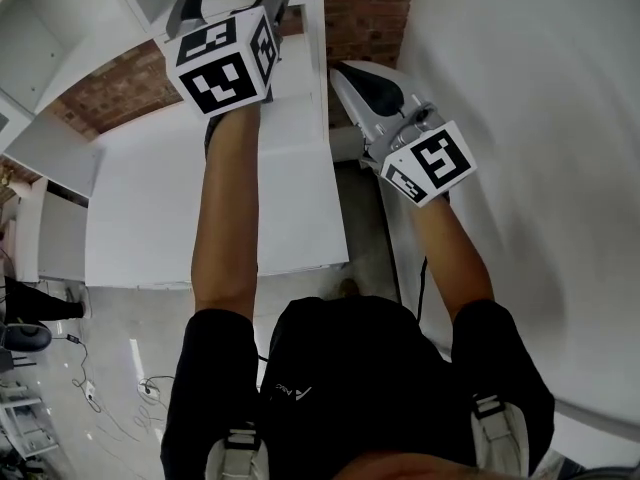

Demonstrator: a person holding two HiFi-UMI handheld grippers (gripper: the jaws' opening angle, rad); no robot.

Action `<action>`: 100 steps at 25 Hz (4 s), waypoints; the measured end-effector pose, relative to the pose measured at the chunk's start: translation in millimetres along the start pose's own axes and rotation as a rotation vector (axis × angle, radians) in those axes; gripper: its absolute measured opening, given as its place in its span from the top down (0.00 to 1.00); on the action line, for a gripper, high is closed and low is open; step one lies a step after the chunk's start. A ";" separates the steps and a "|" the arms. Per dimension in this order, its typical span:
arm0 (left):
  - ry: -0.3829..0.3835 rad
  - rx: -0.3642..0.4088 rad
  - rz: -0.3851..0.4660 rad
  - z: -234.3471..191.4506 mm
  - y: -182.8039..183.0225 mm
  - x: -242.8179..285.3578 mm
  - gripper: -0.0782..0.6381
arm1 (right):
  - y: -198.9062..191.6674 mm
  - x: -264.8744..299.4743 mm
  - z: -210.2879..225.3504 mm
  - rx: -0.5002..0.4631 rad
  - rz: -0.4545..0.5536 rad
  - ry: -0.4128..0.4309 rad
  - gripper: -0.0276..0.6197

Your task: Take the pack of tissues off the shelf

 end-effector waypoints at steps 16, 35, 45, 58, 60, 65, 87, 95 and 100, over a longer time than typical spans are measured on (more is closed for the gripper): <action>0.039 0.072 -0.162 -3.8 -21.6 77.6 0.20 | -22.1 -0.2 35.5 0.011 0.015 -0.029 0.95; 0.120 0.165 -0.253 -23.2 -36.7 99.2 0.40 | -35.8 -0.6 40.3 0.026 0.014 -0.040 0.95; 0.099 0.113 -0.199 -26.3 -34.0 89.1 0.48 | -40.5 1.4 33.7 0.030 -0.004 -0.038 0.95; 0.030 0.080 -0.029 -35.4 -3.9 37.0 0.48 | -36.5 12.2 29.2 0.036 0.003 -0.041 0.95; 0.009 0.068 -0.001 -35.4 1.1 23.9 0.48 | -32.3 14.5 28.2 0.034 0.014 -0.040 0.95; -0.046 0.039 0.067 -34.6 8.4 -16.2 0.48 | -21.5 21.8 20.9 0.031 0.042 -0.024 0.95; -0.200 -0.066 0.139 -24.0 -57.0 -141.6 0.48 | -20.1 5.6 -8.0 0.032 0.059 -0.061 0.95; -0.210 -0.112 0.143 -30.8 -66.1 -154.9 0.48 | -25.6 -2.4 -18.9 0.038 0.053 -0.085 0.96; -0.231 -0.132 0.127 -28.4 -74.1 -153.8 0.48 | -24.9 -5.2 -22.4 0.036 0.048 -0.087 0.96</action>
Point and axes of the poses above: the fingertips, and each gripper's own axes: x forward along the fingers, z to its right, y out of its top, the point moved 6 cm from there along -x, backward along the fingers, and after that the axes turned 9 degrees about -x, right-handed, at the moved point
